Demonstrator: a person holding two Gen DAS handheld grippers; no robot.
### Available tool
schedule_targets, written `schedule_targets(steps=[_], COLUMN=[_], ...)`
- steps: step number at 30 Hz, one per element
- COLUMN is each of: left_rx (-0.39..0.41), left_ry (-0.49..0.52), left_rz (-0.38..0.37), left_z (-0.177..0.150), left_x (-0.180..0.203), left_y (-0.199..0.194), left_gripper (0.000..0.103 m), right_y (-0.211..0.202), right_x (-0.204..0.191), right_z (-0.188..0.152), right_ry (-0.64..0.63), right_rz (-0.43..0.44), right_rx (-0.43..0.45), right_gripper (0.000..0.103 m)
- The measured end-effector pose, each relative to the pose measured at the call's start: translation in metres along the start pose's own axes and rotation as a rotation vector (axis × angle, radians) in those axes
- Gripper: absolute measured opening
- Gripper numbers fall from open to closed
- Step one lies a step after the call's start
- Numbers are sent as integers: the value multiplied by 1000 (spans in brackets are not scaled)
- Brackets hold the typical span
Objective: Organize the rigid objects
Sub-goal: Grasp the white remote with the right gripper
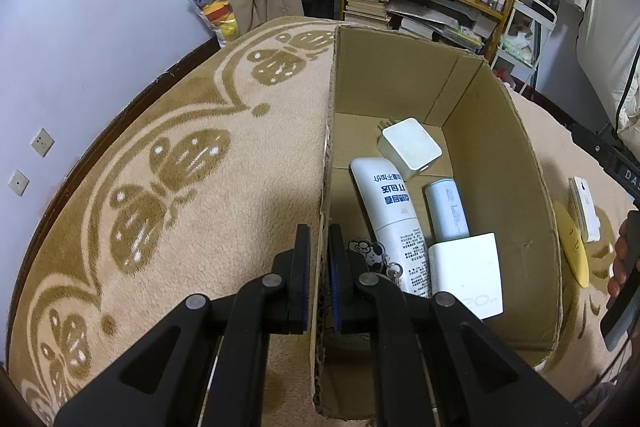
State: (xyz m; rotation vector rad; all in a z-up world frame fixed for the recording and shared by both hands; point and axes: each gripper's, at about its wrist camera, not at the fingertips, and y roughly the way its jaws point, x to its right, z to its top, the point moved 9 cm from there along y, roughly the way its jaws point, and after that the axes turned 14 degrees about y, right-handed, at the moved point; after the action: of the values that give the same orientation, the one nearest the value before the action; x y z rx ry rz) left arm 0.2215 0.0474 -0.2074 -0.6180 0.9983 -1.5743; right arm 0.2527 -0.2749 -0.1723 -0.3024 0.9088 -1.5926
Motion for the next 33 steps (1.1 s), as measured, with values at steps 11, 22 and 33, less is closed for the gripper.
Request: schedule_targets(steps=[11,22,33], left_rx=[-3,-5,-5], left_ry=[17,24,25], left_rz=[6,16,16], left_z=[1,3,3], left_x=[0,1,1], left_y=[2,4,4], left_gripper=[9,9,9], right_y=[25,38,39], right_x=[88,141,151], right_z=[-4,-20,-33], right_ry=[93,186,235], right_rz=[-169,-267,-267], right_rx=[-47,-116,-163], right_gripper=[100,89,53])
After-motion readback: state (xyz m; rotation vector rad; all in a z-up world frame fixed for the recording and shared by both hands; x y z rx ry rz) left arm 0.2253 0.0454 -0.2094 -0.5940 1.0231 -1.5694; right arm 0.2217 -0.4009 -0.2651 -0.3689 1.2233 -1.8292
